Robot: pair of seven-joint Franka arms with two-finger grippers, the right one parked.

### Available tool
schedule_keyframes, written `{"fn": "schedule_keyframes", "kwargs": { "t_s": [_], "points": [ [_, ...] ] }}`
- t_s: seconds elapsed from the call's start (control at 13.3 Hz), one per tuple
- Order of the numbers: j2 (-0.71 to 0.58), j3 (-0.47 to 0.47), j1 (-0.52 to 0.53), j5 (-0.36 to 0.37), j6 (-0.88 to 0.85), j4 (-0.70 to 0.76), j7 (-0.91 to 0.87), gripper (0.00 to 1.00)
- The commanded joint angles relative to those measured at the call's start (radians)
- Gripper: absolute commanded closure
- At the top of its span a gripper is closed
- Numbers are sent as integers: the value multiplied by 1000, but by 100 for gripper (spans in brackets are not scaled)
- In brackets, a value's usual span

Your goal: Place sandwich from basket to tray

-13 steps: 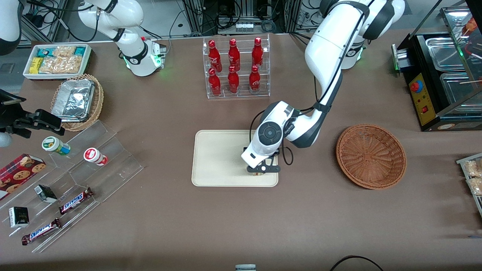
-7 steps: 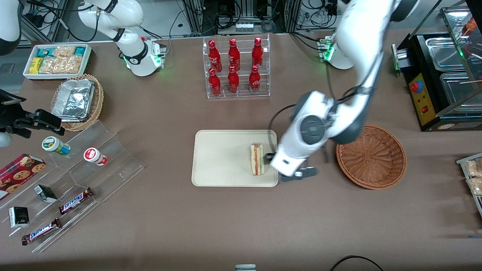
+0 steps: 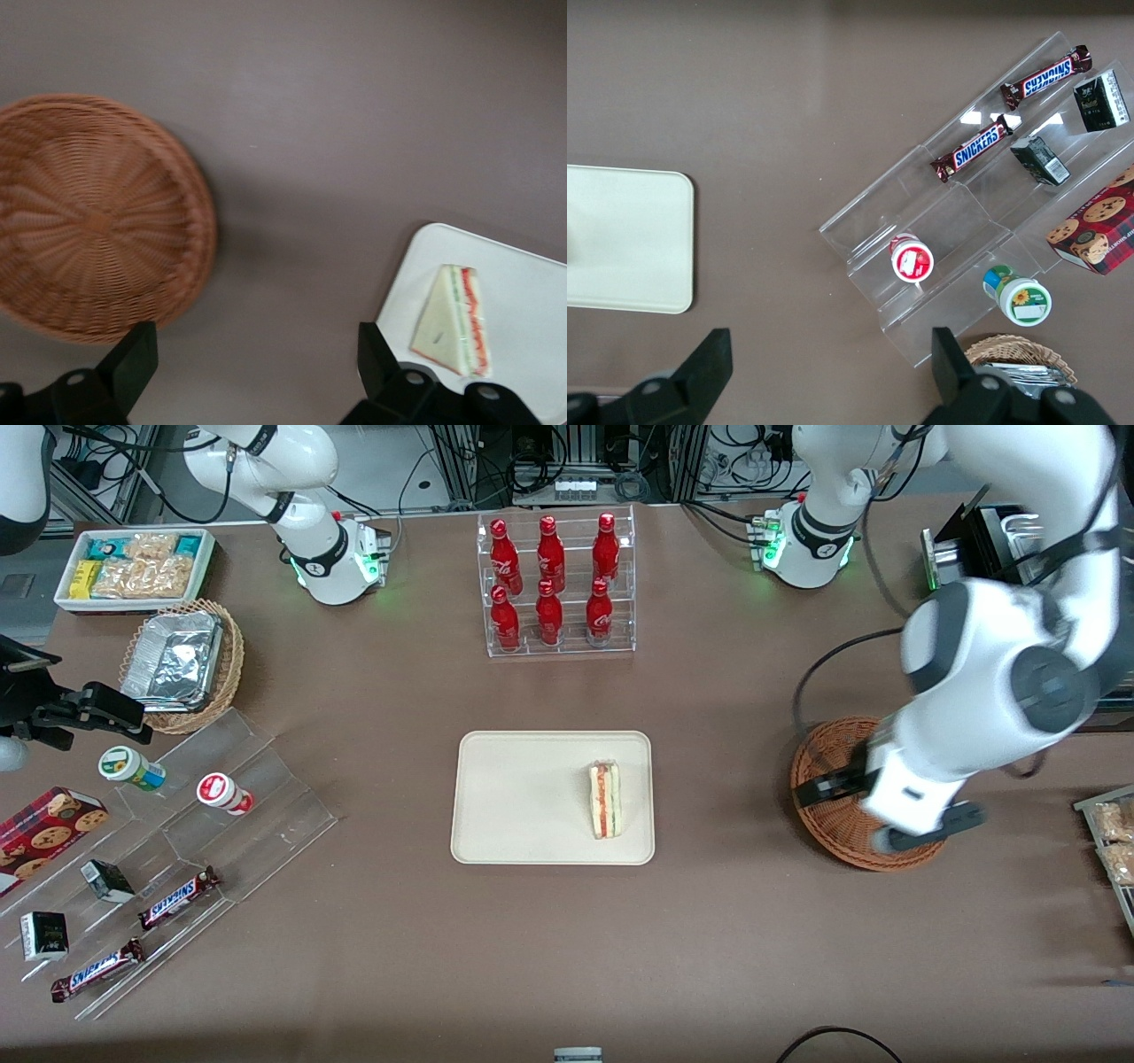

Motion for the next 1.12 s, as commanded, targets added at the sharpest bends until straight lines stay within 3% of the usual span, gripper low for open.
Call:
{"fn": "schedule_keyframes", "kwargs": {
  "t_s": [0.0,0.15,0.38,0.45,0.53,0.6,0.75,1.05],
  "points": [
    [-174,-13,41,22,1,-161,5,0],
    [-208,-13,44,24,-46,-172,8,0],
    [-268,-13,44,94,-150,-167,109,0],
    [-294,-13,45,103,-172,-169,129,2],
    [-317,-12,48,106,-190,-169,160,12],
    [-334,-12,48,113,-224,-166,201,12],
    [-340,-4,47,126,-276,-126,264,0],
    [-342,25,42,122,-289,-82,308,0]
  ]
}}
